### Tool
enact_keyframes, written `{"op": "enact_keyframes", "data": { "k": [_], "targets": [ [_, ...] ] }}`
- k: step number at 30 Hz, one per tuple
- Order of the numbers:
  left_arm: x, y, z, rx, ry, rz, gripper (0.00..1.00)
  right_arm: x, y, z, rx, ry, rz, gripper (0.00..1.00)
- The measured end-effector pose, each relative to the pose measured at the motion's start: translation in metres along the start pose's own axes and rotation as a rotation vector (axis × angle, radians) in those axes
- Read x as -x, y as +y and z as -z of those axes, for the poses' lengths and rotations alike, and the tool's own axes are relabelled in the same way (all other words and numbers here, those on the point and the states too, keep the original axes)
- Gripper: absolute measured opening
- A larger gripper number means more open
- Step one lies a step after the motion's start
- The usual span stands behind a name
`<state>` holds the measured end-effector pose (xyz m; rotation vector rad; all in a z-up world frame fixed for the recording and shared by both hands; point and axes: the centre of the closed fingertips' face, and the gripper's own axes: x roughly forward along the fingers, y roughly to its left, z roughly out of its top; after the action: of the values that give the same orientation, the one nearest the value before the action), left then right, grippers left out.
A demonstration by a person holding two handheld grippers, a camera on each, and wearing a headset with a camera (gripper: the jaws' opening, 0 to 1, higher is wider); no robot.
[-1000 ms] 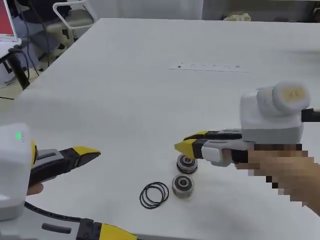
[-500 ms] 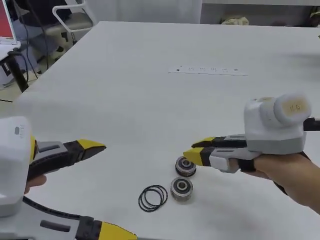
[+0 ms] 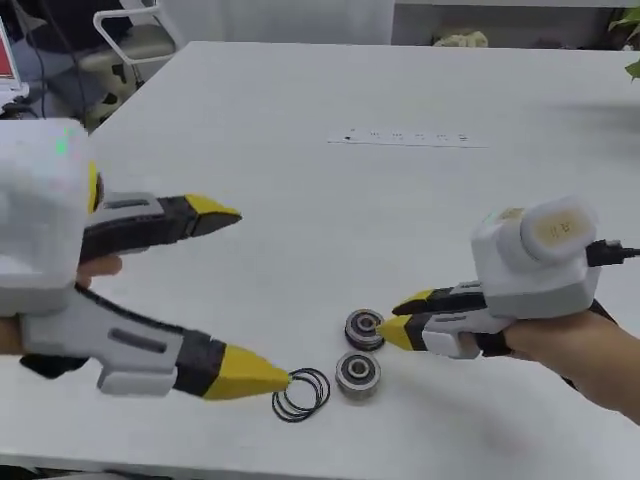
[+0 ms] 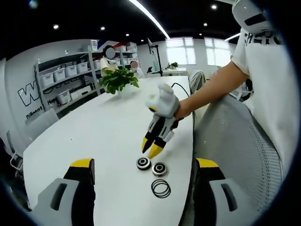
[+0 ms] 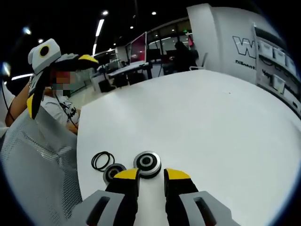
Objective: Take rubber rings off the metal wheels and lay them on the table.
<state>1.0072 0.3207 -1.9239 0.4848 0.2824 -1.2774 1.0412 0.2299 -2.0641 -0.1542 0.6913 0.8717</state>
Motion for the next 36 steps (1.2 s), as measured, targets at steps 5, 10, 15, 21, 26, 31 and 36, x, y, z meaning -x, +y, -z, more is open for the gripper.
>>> {"op": "enact_keyframes", "data": {
  "k": [5, 10, 15, 21, 26, 31, 36],
  "targets": [
    [-0.021, 0.016, -0.029, -0.048, -0.05, 0.027, 0.82, -0.002, 0.001, 0.007, 0.018, 0.03, -0.006, 0.18],
    [-0.041, 0.024, -0.042, -0.07, -0.083, 0.05, 0.79, -0.003, 0.002, 0.008, 0.024, 0.035, -0.014, 0.19],
    [-0.059, 0.026, -0.039, -0.073, -0.076, 0.07, 0.75, -0.005, 0.004, 0.008, 0.028, 0.038, -0.02, 0.19],
    [-0.086, 0.032, -0.029, -0.009, -0.121, 0.032, 0.67, -0.005, 0.004, 0.009, 0.026, 0.041, -0.02, 0.19],
    [-0.098, 0.034, -0.006, 0.057, -0.153, 0.01, 0.56, -0.007, 0.005, 0.011, 0.028, 0.048, -0.024, 0.19],
    [-0.107, 0.02, 0.021, 0.052, -0.106, 0.054, 0.4, -0.007, 0.005, 0.01, 0.03, 0.043, -0.024, 0.19],
    [-0.118, 0.015, 0.041, 0.101, -0.066, 0.077, 0.4, -0.008, 0.005, 0.011, 0.029, 0.047, -0.024, 0.19]
  ]
}}
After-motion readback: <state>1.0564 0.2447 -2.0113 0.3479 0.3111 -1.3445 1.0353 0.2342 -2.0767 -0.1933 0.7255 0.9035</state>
